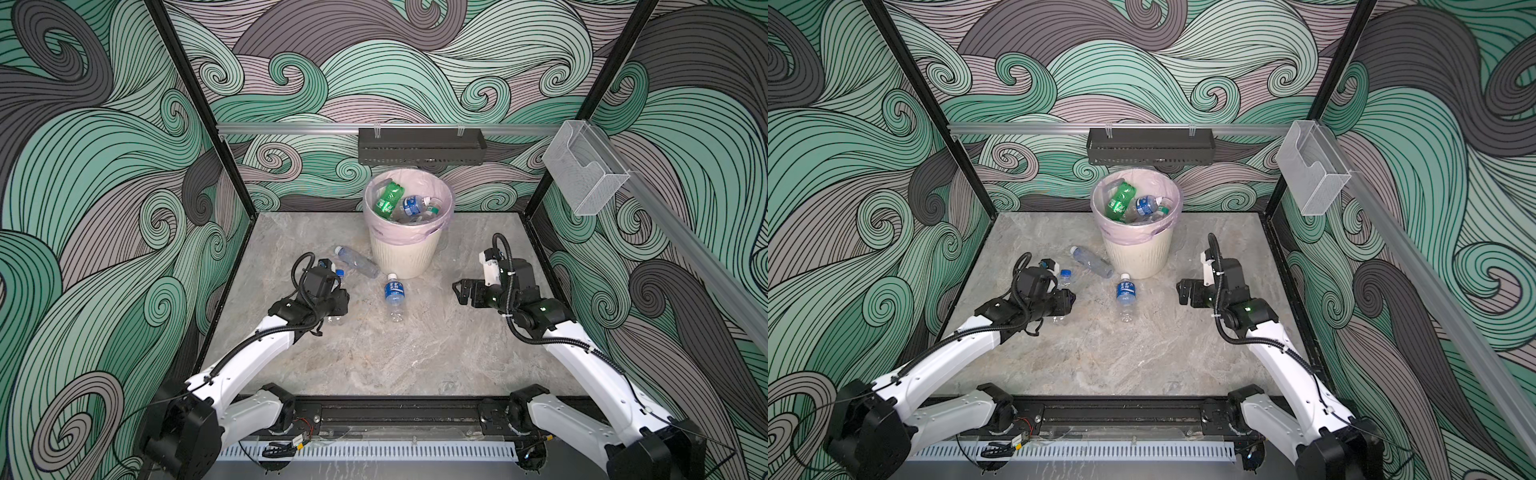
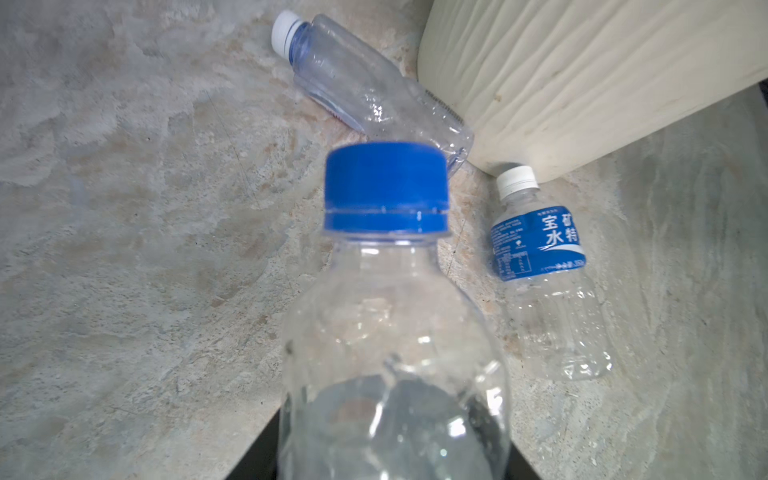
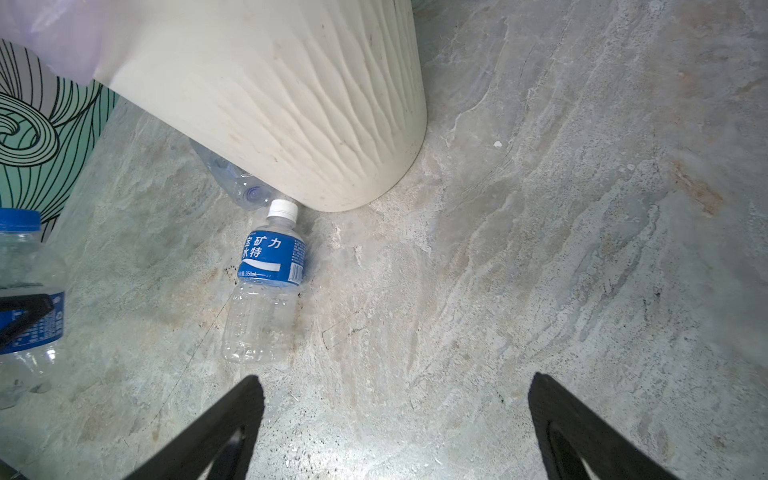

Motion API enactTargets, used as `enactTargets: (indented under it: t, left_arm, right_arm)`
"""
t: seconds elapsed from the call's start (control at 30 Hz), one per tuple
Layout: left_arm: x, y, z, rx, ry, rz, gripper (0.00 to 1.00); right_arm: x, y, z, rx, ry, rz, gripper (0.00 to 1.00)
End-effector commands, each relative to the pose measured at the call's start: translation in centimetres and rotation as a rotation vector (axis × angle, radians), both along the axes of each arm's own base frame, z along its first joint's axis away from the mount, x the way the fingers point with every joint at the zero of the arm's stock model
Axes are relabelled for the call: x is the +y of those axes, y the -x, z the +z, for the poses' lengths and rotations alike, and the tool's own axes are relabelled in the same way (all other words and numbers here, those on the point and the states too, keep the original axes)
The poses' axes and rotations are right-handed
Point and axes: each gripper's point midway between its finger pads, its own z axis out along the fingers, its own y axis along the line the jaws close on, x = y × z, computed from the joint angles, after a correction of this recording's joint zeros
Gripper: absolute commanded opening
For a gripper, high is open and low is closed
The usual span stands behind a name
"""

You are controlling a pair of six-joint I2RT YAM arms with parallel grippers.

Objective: Throw the plastic bottles in the bin
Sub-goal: 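Lift the blue-capped bottle with the left gripper and drop it into the bin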

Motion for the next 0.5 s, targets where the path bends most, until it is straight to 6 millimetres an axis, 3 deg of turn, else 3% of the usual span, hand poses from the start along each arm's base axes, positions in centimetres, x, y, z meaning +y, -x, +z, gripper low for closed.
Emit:
enactTargets:
  t: [0.0, 0.07, 0.13, 0.2, 0.3, 0.37, 0.47]
  left_arm:
    - [-0.7, -1.1, 4.6, -0.180, -0.013, -0.073, 0.51]
    - [-1.4, -1.8, 8.2, -0.250, -0.023, -0.111, 0.52]
    - [-2.5, -3.2, 13.0, -0.332, 0.002, -0.135, 0.54]
    - [-4.4, -5.4, 18.4, -0.419, 0.044, -0.179, 0.56]
    - [-8.2, -9.6, 24.9, -0.471, 0.079, -0.261, 0.56]
    - [-10.8, -13.0, 27.5, -0.476, 0.113, -0.282, 0.56]
    - [-13.0, -16.7, 28.7, -0.438, 0.149, -0.246, 0.79]
  right_arm:
    - [0.0, 0.0, 0.4, -0.010, -0.015, -0.007, 1.00]
    - [0.1, 0.0, 0.4, -0.008, -0.019, -0.004, 1.00]
    - [0.1, -0.1, 0.6, -0.013, -0.024, -0.004, 1.00]
    - [0.1, -0.1, 0.7, -0.017, -0.032, -0.008, 1.00]
    - [0.4, 0.0, 1.0, -0.026, -0.056, -0.008, 1.00]
    - [0.5, 0.1, 1.0, -0.029, -0.072, -0.007, 1.00]
    - [0.7, 0.4, 1.0, -0.022, -0.092, 0.000, 1.00]
